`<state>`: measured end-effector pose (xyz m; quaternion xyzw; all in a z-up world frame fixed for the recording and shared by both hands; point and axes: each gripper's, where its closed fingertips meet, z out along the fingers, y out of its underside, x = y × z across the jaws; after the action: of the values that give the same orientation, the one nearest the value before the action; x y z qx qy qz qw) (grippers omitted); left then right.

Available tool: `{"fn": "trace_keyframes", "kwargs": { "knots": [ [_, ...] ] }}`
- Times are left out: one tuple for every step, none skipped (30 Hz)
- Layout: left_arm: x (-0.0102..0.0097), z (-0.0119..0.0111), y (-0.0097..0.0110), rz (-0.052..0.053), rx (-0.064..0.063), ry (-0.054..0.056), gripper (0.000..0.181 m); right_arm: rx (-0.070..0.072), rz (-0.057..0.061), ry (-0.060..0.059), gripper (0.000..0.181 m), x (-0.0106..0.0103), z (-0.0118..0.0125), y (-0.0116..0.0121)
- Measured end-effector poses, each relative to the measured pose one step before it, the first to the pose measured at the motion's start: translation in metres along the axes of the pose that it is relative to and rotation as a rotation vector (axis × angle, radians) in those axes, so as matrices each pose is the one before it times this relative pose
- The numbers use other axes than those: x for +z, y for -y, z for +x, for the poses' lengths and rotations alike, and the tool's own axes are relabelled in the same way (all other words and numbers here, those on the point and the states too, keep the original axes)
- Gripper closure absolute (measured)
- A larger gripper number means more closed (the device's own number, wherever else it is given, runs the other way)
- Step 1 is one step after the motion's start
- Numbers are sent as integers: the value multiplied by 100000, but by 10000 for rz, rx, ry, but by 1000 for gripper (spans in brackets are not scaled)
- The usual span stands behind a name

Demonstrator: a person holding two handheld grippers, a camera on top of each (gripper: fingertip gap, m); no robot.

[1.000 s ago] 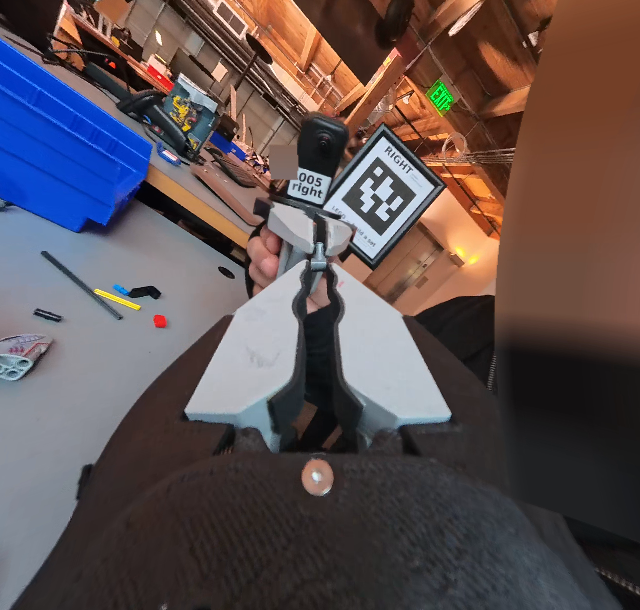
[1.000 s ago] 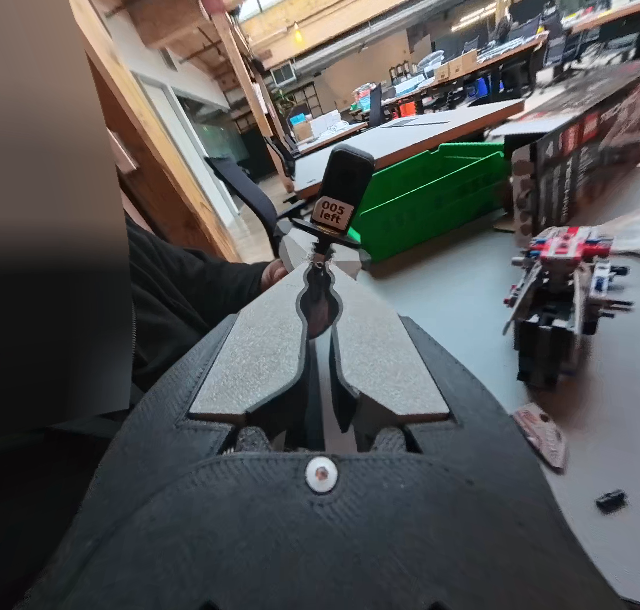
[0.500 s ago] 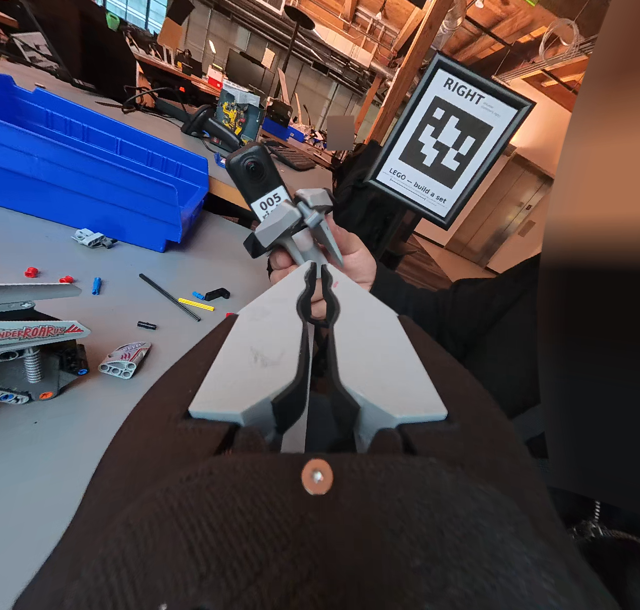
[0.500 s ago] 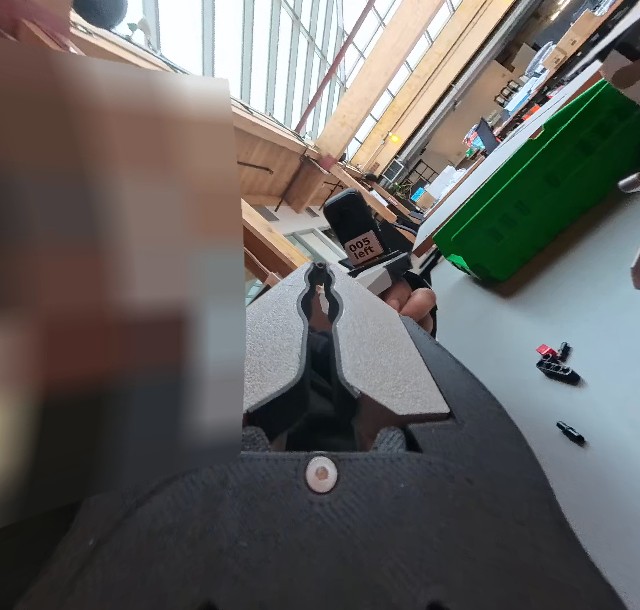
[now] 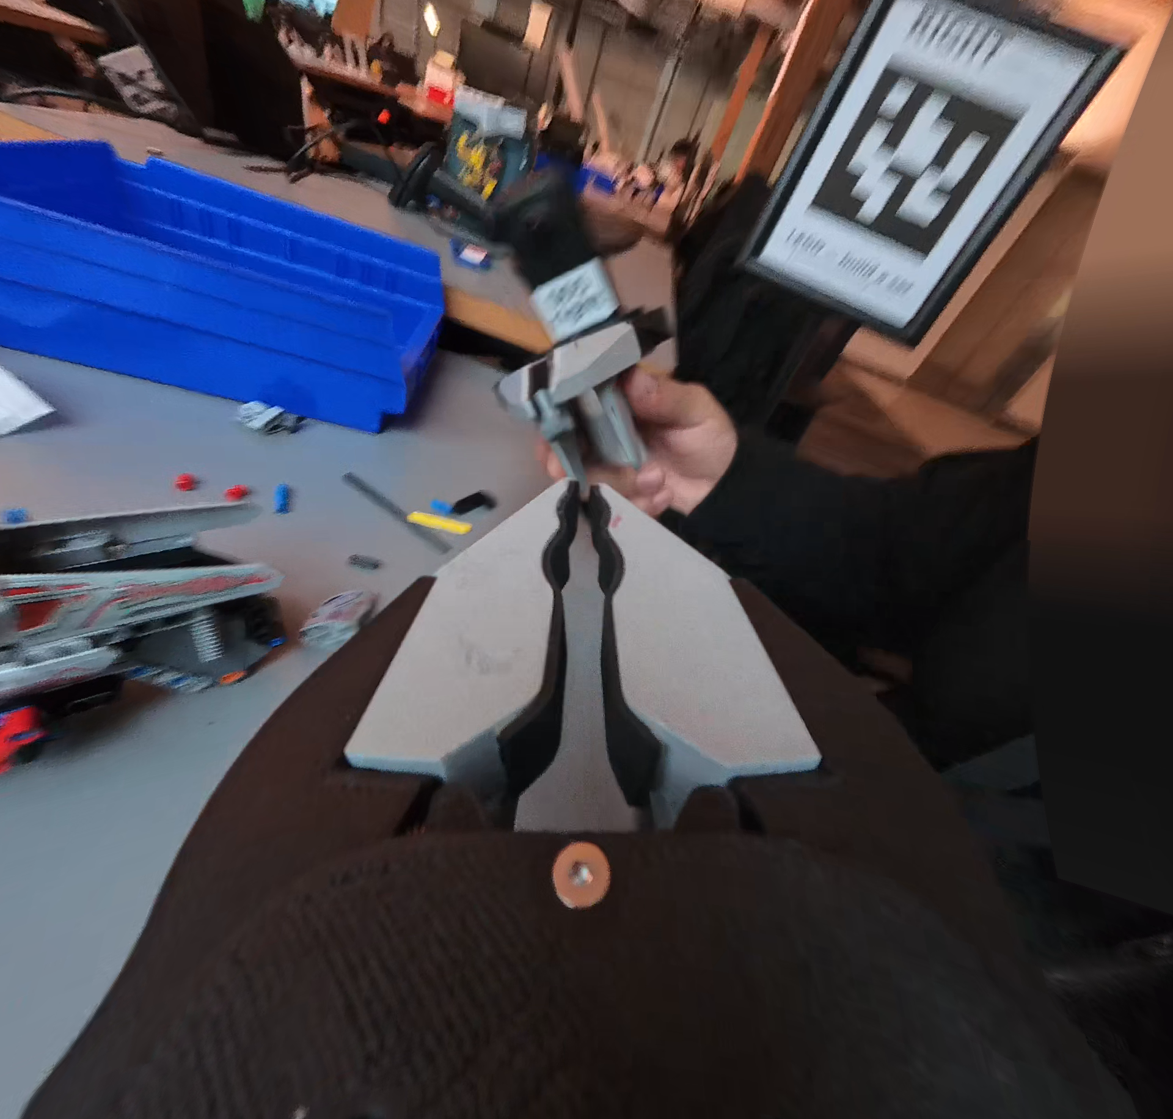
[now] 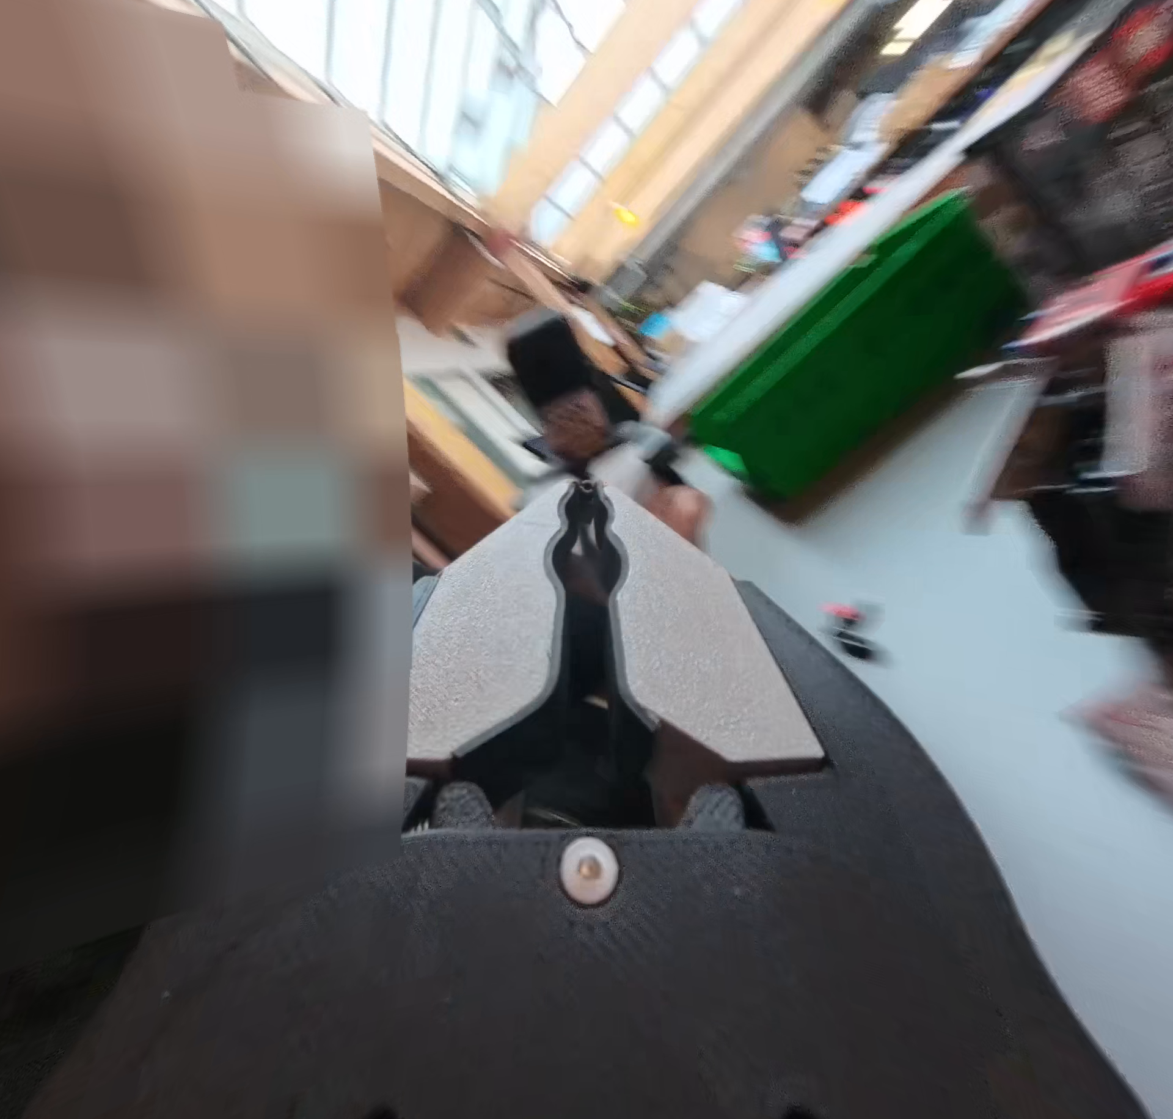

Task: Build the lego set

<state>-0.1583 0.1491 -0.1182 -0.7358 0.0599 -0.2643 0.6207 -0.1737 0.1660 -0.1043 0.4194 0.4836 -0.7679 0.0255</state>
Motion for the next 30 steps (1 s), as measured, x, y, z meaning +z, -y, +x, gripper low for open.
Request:
{"fn": "trace_keyframes", "kwargs": {
  "knots": [
    [-288, -1073, -679, -655, 441, 378, 178, -1228, -869, -1560, 181, -734, 2348, -696],
    [-370, -1225, -913, -735, 326, 372, 177, -1113, -1042, -1584, 181, -622, 2514, -1204],
    [-442, -1566, -983, -684, 216, 565, 175, -970, -1073, -1408, 181, -340, 2265, -1510],
    [-419, -1772, -1022, -626, 155, 699, 173, -748, -983, -1148, 181, -32, 1806, -1525],
    [-322, -1602, -1069, -601, 171, 586, 172, -499, -881, -802, 181, 216, 1213, -1383],
    [-210, -1460, -1087, -572, 131, 517, 171, -321, -705, -438, 181, 385, 631, -1036],
    [-97, -1478, -924, -418, 45, 538, 171, -182, -461, -187, 180, 472, 251, -681],
    [0, -1350, -784, -297, -37, 453, 169, -31, -386, -99, 180, 567, 209, -627],
    [59, -1105, -604, -176, -136, 296, 169, 87, -477, -85, 176, 611, 288, -759],
    [45, -756, -360, -17, -208, 104, 169, 98, -415, -82, 171, 491, 270, -641],
    [51, -462, -236, 75, -261, -60, 169, 32, -137, -136, 167, 276, 251, -222],
    [52, -170, -205, 68, -282, -200, 169, -46, 94, -198, 165, 1, 269, 135],
    [66, 37, -102, 105, -246, -300, 169, -88, 153, -156, 164, -109, 173, 256],
    [88, -30, 15, 177, -218, -220, 169, -69, 62, -57, 162, -76, 51, 132],
    [158, -232, -38, 125, -249, -44, 169, -24, -141, 9, 161, 68, 4, -167],
    [210, -157, -184, -12, -209, -38, 168, -25, -192, -9, 160, 63, 46, -201],
    [249, 90, -284, -134, -86, -112, 167, -53, -116, -83, 160, -77, 149, -51],
    [201, 92, -317, -199, -11, -32, 166, -64, 63, -158, 161, -222, 274, 230],
    [101, 11, -289, -218, 59, 72, 164, -79, 406, -100, 164, -289, 192, 638],
    [-11, 4, -215, -177, 126, 83, 164, -75, 465, 97, 166, -121, -80, 587],
    [-115, 29, -63, -85, 121, 53, 163, 6, 33, 165, 167, 229, -145, -115],
    [-175, 57, 57, -5, 68, -7, 163, 73, -470, 69, 164, 399, -3, -774],
    [-249, 39, 167, 61, 18, -28, 163, 10, -376, -132, 159, 238, 154, -442],
    [-297, -53, 207, 97, -16, -3, 163, -125, 197, -261, 158, -178, 161, 439],
    [-310, -127, 188, 97, -30, 14, 163, -171, 561, -114, 160, -481, -123, 1040],
    [-273, -129, 179, 91, -39, 7, 163, -86, 510, 118, 162, -429, -386, 1040],
    [-217, -84, 142, 84, -57, -17, 163, 14, 162, 235, 163, -82, -417, 450],
    [-147, -5, 123, 65, -70, -54, 163, 55, -300, 204, 162, 308, -231, -357],
    [-100, 68, 69, 30, -40, -63, 163, 42, -549, 93, 160, 477, 53, -764],
    [-78, 75, 12, -14, 11, -33, 163, 92, -274, -22, 160, 303, 239, -432]
  ]
}}
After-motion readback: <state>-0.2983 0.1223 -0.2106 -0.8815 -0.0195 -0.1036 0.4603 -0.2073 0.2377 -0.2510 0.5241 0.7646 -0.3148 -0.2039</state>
